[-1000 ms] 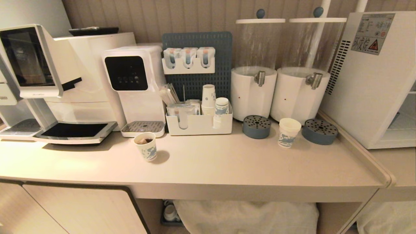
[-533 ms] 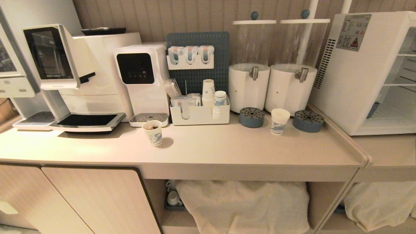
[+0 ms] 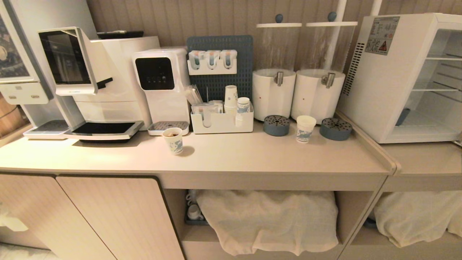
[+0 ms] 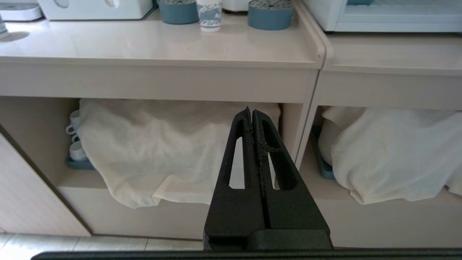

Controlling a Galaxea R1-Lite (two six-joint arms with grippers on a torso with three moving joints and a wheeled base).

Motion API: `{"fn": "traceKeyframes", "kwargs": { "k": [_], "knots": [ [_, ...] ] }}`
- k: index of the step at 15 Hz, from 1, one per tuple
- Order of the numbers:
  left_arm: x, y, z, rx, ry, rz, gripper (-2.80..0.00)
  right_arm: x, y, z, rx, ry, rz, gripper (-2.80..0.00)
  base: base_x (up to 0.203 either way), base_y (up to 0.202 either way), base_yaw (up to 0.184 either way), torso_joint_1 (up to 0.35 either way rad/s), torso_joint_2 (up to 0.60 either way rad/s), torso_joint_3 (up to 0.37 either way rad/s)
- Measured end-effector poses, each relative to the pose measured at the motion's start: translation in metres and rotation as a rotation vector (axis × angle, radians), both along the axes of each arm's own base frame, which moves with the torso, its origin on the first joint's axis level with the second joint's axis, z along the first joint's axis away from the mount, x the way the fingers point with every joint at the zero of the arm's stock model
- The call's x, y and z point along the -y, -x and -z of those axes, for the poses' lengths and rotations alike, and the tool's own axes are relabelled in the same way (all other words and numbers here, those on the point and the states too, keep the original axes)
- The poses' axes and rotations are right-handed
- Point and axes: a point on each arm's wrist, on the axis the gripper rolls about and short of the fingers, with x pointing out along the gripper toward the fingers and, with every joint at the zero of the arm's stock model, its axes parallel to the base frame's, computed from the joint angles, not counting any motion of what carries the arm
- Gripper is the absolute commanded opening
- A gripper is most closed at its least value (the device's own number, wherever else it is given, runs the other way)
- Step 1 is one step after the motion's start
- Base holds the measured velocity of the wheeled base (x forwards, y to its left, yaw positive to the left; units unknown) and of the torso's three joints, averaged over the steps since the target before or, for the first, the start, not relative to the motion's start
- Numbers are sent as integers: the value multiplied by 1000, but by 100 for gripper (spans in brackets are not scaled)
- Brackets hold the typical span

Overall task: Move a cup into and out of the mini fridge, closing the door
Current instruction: Close the freezer door

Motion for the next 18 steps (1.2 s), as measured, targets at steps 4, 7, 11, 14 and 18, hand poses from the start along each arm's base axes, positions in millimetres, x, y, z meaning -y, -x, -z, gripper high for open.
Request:
{"fn": "traceKeyframes", "kwargs": {
  "k": [4,7,11,14,18],
  "knots": [
    [0,0,0,0,-1,0,-280,0,0,0,-1,0,0,-280,0,0,0,0,0,0],
    [0,0,0,0,-1,1,-280,0,0,0,0,0,0,-280,2,-73,3,1,4,4],
    [0,0,0,0,-1,0,-280,0,0,0,-1,0,-1,-280,0,-192,-2,0,1,2],
    [0,0,0,0,-1,0,-280,0,0,0,-2,0,0,-280,0,-195,0,1,0,1],
    [0,0,0,0,-3,1,-280,0,0,0,-2,0,-1,-280,0,-198,2,1,2,0]
  ]
}}
